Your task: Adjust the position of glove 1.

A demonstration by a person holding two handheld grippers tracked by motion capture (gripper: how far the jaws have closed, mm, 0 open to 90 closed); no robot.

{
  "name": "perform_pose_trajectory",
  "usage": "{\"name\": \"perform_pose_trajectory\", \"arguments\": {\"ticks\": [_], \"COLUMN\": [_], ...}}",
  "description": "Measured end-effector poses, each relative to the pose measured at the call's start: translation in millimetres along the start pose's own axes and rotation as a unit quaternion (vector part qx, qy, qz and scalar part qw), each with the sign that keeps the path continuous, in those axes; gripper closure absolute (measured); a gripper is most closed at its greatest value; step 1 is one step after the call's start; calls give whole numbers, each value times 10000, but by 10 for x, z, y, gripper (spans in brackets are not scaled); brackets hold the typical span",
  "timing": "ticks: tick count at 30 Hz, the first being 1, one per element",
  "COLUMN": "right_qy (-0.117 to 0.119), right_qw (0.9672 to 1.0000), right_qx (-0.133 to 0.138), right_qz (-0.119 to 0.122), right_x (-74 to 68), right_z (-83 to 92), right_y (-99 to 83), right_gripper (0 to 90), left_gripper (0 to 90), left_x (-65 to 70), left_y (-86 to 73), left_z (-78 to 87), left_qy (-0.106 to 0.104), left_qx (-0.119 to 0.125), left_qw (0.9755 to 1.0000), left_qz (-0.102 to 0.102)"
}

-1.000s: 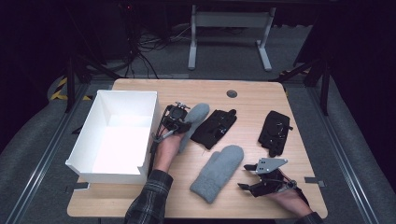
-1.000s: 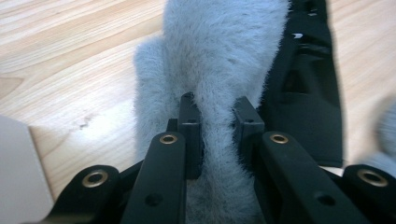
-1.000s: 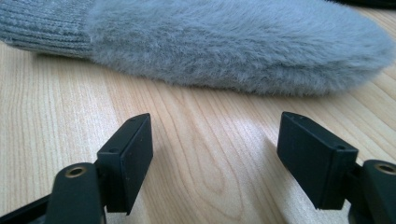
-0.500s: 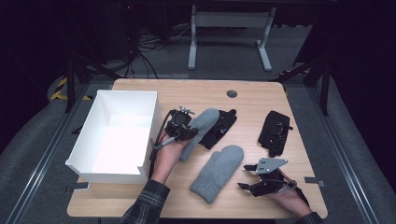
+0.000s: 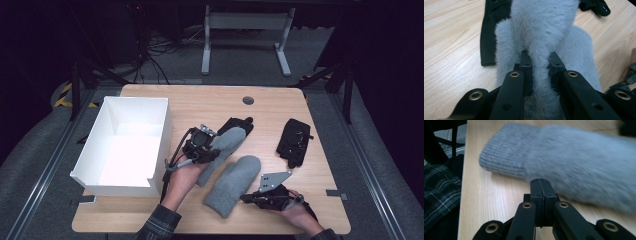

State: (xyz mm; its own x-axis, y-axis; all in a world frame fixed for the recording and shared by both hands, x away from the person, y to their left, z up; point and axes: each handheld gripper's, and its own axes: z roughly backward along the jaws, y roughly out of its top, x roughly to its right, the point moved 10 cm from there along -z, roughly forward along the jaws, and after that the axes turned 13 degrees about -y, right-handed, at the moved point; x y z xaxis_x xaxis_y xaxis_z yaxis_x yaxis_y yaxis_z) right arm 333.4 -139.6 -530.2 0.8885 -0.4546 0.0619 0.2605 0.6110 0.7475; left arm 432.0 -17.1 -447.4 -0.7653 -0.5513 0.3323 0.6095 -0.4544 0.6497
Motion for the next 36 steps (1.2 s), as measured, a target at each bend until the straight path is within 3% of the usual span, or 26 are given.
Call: {"name": "perform_pose_trajectory", "arguments": {"ticks": [13, 20, 25, 36], "right_qy": [12, -264, -550, -870], "right_qw": [10000, 9991, 9975, 9943], "right_qx": [53, 234, 173, 40], "right_qz": [6, -244, -407, -611], "right_x": [-44, 182, 408, 651], "right_z": [-233, 7, 190, 386], "right_y": [163, 119, -36, -263], "right_gripper": [900, 862, 836, 795], "left_gripper": [787, 788, 787, 781], "left_x": [104, 261, 380, 506], "left_y": [-119, -199, -195, -307], "left_z": [-47, -69, -111, -417], "left_qy": [-96, -248, -219, -274], "left_qx": [-142, -253, -268, -573], "left_qw": [9996, 9990, 9988, 9976], "left_qz": [-217, -285, -332, -292]}}
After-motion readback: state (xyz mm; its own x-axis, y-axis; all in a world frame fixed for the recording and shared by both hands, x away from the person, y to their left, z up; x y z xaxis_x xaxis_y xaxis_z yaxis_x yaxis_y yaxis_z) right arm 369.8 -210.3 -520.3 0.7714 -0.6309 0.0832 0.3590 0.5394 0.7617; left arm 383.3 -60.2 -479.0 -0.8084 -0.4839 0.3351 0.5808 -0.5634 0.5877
